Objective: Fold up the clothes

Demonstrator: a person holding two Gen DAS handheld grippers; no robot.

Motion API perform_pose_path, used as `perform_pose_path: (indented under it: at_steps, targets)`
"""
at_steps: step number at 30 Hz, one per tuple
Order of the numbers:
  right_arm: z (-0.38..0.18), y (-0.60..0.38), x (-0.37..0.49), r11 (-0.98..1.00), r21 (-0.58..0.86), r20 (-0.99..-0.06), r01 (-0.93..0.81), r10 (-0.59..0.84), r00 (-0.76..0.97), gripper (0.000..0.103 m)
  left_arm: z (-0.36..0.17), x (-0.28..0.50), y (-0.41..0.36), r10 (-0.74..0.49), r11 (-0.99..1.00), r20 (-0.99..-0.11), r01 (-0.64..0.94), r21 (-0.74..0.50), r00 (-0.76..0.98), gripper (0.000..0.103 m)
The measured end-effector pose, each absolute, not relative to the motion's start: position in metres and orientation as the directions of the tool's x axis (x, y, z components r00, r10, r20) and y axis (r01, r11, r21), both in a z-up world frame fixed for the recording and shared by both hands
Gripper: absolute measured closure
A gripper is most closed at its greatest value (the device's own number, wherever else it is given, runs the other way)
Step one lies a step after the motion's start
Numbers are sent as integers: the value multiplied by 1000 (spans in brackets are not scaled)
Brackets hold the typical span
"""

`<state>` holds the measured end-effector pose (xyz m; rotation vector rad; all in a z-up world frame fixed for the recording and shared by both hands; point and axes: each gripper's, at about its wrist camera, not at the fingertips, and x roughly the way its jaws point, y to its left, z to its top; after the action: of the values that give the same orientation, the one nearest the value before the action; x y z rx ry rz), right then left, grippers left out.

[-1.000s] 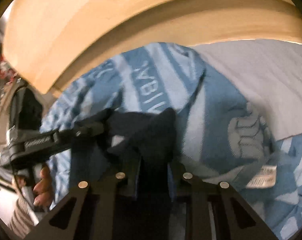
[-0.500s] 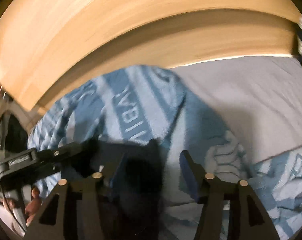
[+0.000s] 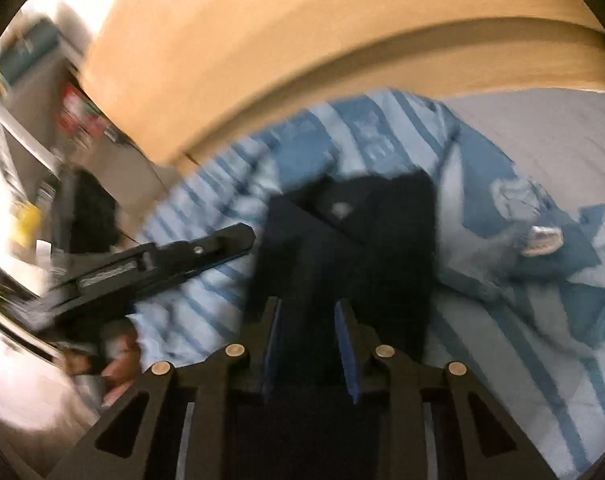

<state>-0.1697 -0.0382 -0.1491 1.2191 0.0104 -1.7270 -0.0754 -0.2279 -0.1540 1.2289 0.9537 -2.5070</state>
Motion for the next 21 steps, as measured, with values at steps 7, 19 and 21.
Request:
perform_pose_path:
  at_steps: [7,19,21]
  targets:
    - [-186,-26,-205,-675,504,-778,539,-625,-55,85,-179,-96,-225,66,-750,-826,519,-411,-559,95]
    - [-164,1,-174,-648,502,-768,573,-638,-48,77,-148,-102,-157,144,-879,-824,311,-361,-547,95]
    - [-174,-6,-171,-646,500,-779,577,-626,-25,68,-164,-114,-155,136,-872,-851,347,-346,-507,95]
